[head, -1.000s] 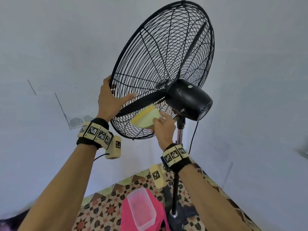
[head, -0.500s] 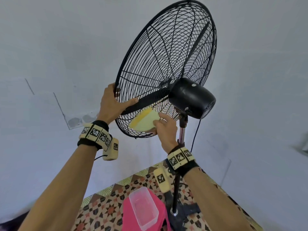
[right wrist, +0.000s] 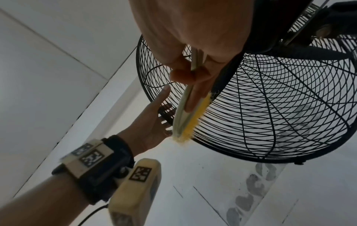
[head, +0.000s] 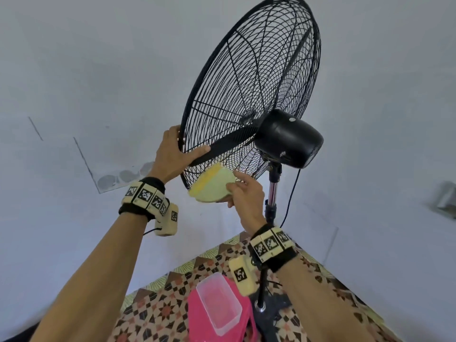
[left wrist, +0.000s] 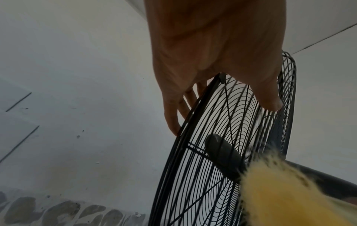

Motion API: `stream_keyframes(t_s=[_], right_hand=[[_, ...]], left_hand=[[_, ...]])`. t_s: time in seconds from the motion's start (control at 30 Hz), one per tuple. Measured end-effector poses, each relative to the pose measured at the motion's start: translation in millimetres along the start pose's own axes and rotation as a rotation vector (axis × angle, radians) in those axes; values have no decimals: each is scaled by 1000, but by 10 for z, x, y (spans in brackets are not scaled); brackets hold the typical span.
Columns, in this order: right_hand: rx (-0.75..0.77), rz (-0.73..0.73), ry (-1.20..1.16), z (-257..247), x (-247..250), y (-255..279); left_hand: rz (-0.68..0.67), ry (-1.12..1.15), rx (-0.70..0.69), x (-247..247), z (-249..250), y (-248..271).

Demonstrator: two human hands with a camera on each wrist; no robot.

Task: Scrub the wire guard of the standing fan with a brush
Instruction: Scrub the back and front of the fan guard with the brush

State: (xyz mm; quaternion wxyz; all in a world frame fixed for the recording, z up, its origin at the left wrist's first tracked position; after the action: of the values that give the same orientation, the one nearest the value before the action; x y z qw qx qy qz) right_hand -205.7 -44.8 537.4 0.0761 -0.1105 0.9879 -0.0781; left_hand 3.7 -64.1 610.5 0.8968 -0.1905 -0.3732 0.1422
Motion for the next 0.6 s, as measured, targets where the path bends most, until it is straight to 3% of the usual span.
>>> stream_keyframes(t_s=[0.17, 0.4, 0.6], right_hand=[[-40, 268, -164, -55, 153, -212], [-31, 5, -12, 78, -306, 248], [3, 290, -136, 52, -105, 93]], left_hand=[[-71, 105, -14, 100, -80, 11], [-118, 178, -8, 197, -92, 8], [-164, 176, -28, 231, -78, 34]])
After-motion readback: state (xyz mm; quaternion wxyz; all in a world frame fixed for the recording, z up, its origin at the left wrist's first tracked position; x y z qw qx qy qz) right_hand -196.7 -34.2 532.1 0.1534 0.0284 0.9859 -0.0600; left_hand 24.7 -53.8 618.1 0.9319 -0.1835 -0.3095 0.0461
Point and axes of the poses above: each hand's wrist, its own y-axis away from the middle knuckle, its own x-axis out of the back of the hand, z = x × y, the point moved 1 cm from there along -y, towards the middle knuckle, and after that the axes turned 11 degrees about -z, right-handed, at the moved point
